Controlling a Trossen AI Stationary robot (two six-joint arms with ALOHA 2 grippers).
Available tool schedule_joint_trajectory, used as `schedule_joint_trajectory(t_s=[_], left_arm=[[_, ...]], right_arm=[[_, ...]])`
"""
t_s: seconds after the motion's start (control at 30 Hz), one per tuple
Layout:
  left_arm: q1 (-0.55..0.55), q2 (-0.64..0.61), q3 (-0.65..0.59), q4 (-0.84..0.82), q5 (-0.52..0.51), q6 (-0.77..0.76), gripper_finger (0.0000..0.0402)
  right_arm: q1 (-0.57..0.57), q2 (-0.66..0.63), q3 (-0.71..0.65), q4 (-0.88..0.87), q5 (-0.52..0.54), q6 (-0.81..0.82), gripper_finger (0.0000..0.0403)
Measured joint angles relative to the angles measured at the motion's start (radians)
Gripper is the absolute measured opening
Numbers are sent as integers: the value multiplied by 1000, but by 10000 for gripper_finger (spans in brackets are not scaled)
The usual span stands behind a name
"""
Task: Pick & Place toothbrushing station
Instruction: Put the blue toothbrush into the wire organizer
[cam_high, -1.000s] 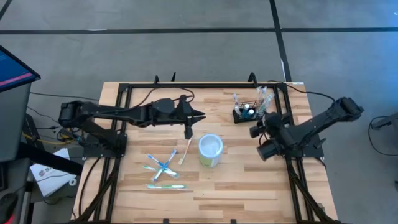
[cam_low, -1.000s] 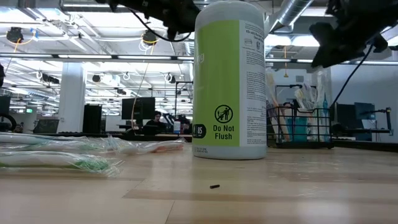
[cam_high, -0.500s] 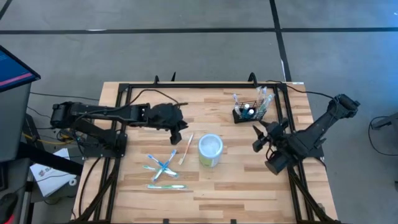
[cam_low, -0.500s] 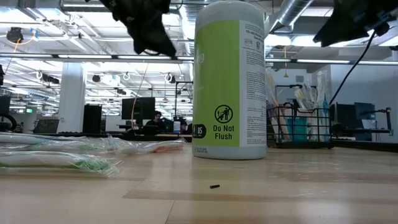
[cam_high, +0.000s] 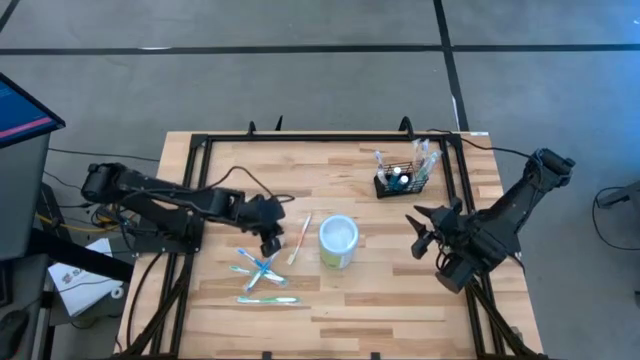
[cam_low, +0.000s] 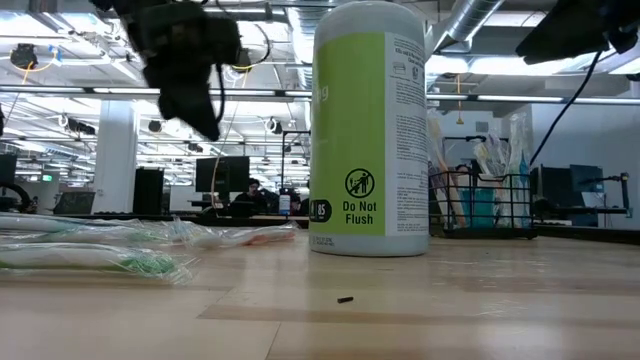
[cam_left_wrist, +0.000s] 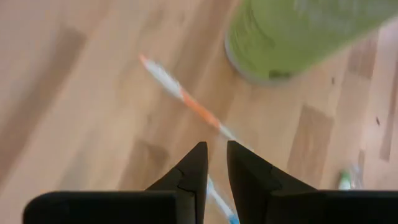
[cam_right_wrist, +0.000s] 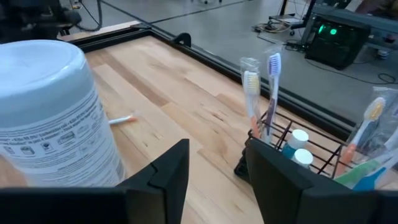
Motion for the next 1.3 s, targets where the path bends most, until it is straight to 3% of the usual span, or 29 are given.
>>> schedule_joint_trajectory(t_s=[0.67,0.97,1.3], left_arm=[[-162,0,-172,10,94,-375,54],[-185,1,-176,42,95,-426,61],[-184,103,-176,65,121,-433,99]], right_arm=[[0,0,0,5,-1,2,141],[-1,0,0,12,-1,1,141],[-1,0,0,27,-1,-16,137]])
